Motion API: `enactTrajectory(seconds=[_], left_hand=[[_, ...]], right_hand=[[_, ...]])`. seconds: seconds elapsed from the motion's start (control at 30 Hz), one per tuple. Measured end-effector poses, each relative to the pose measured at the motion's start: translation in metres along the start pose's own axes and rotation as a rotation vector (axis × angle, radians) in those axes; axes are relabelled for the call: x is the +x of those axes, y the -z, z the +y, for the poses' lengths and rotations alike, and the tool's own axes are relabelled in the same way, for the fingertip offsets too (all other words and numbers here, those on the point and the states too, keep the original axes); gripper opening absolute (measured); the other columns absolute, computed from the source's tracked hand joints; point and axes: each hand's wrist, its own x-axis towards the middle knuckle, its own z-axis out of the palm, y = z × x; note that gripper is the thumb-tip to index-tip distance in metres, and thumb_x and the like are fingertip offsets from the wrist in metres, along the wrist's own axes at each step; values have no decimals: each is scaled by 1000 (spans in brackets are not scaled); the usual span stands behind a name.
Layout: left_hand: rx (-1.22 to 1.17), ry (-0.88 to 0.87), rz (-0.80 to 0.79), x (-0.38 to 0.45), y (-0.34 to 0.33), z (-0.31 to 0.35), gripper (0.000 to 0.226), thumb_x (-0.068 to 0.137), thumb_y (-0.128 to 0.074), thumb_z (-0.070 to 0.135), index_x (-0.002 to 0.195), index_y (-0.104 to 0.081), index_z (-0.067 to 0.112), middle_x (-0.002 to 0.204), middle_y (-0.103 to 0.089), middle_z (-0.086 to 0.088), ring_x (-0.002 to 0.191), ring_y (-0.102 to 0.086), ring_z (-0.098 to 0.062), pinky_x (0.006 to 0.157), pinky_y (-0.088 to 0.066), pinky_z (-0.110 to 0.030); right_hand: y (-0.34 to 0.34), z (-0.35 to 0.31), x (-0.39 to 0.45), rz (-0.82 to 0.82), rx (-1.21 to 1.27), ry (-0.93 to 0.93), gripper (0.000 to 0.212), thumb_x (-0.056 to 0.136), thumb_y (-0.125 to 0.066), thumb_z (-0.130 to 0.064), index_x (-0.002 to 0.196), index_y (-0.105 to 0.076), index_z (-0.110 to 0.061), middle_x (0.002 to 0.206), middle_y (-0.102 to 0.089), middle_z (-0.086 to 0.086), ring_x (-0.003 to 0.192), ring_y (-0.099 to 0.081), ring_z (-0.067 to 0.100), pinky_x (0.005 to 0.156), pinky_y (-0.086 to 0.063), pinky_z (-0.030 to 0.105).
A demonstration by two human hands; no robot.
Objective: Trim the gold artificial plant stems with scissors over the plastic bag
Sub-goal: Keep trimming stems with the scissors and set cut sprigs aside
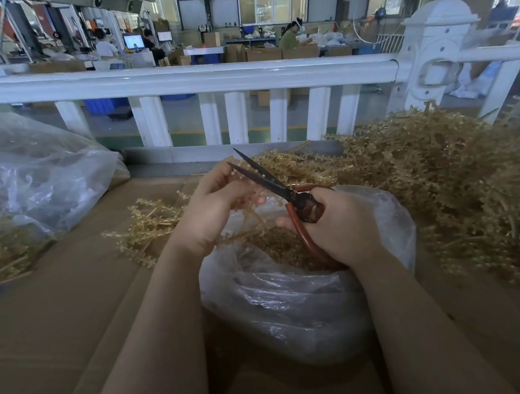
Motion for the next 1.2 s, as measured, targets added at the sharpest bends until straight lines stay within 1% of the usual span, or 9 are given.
enactTrajectory(seconds=[0.07, 0.17, 0.23, 0.3, 0.47, 0.6, 0.8, 1.03, 1.2], left_hand=[[5, -27, 20, 1, 1, 0, 14, 97, -55, 2, 96, -66, 10, 87, -72, -8, 78, -70, -21, 86, -55, -38], [30, -62, 20, 0, 0, 1, 10, 96, -57, 3, 97, -67, 5, 89, -67, -18, 75, -68, -18, 72, -54, -25], [52, -76, 21, 1, 0, 0, 9, 96, -58, 3, 98, -67, 2, 86, -68, -15, 72, -67, -15, 67, -51, -20], [70, -83, 16, 2, 0, -1, 8, 95, -59, 1, 95, -67, 3, 79, -70, -7, 70, -66, -12, 65, -50, -18], [127, -95, 21, 3, -1, -2, 15, 93, -62, 0, 89, -69, 12, 76, -73, -1, 73, -69, -16, 74, -54, -23], [123, -103, 10, 2, -1, -1, 17, 93, -61, -1, 87, -69, 13, 74, -73, 0, 72, -69, -16, 74, -54, -24], [128, -107, -16, 2, -3, 2, 16, 92, -59, -5, 86, -68, 6, 70, -72, 1, 68, -68, -13, 69, -54, -21], [195, -144, -67, 3, -4, 2, 10, 93, -56, -9, 95, -62, -17, 73, -66, -8, 68, -63, -14, 71, -55, -25], [196, -135, -71, 2, -6, 5, 12, 93, -57, -7, 88, -67, -2, 70, -67, -2, 68, -64, -13, 70, -54, -22]], right_hand=[[1, -1, 0, -2, -1, 1, 41, 66, -52, -88, 83, -54, -51, 65, -55, -29, 69, -55, -12, 57, -35, 7], [3, -2, 0, -16, 29, -15, 39, 63, -53, -91, 76, -51, -54, 69, -60, -33, 74, -58, -12, 56, -41, 8], [3, -3, 1, -22, 30, -20, 42, 61, -51, -93, 75, -51, -54, 71, -61, -33, 79, -58, -15, 60, -42, 6], [3, -4, 1, -18, 1, -10, 42, 63, -49, -91, 78, -52, -52, 65, -59, -27, 71, -57, -12, 58, -40, 6], [2, -2, 0, 9, -19, 10, 38, 70, -61, -81, 86, -54, -48, 64, -54, -28, 74, -54, -18, 68, -39, 0], [3, -4, 0, 7, -15, 23, 44, 68, -54, -85, 87, -56, -46, 66, -54, -29, 67, -53, -14, 59, -39, 4], [4, -6, 0, 0, 13, 8, 41, 66, -57, -84, 85, -53, -49, 63, -51, -31, 69, -53, -19, 66, -39, 0], [3, -4, 1, -27, -17, -11, 37, 66, -60, -83, 80, -50, -50, 64, -51, -30, 66, -50, -17, 65, -39, 1], [5, -5, 2, -44, 22, -22, 41, 62, -52, -89, 78, -51, -51, 65, -55, -26, 67, -54, -11, 58, -36, 8]])
